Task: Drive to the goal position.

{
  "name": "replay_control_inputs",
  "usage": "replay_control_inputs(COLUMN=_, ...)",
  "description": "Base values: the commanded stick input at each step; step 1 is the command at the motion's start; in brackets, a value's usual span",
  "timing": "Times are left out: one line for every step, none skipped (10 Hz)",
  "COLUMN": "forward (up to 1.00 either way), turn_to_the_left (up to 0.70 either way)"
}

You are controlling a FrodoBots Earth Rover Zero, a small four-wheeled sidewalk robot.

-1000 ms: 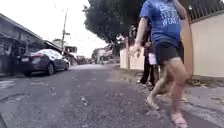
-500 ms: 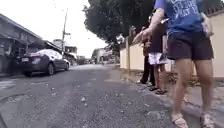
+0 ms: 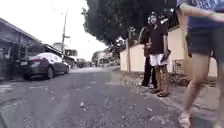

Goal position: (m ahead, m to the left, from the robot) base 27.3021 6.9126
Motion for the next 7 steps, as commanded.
replay_control_inputs(forward=0.70, turn_to_the_left=0.02)
replay_control_inputs(forward=0.70, turn_to_the_left=0.10)
replay_control_inputs(forward=0.70, turn_to_the_left=0.31)
replay_control_inputs(forward=0.70, turn_to_the_left=0.35)
replay_control_inputs(forward=0.70, turn_to_the_left=0.10)
replay_control_inputs(forward=0.70, turn_to_the_left=0.00)
replay_control_inputs(forward=0.70, turn_to_the_left=0.00)
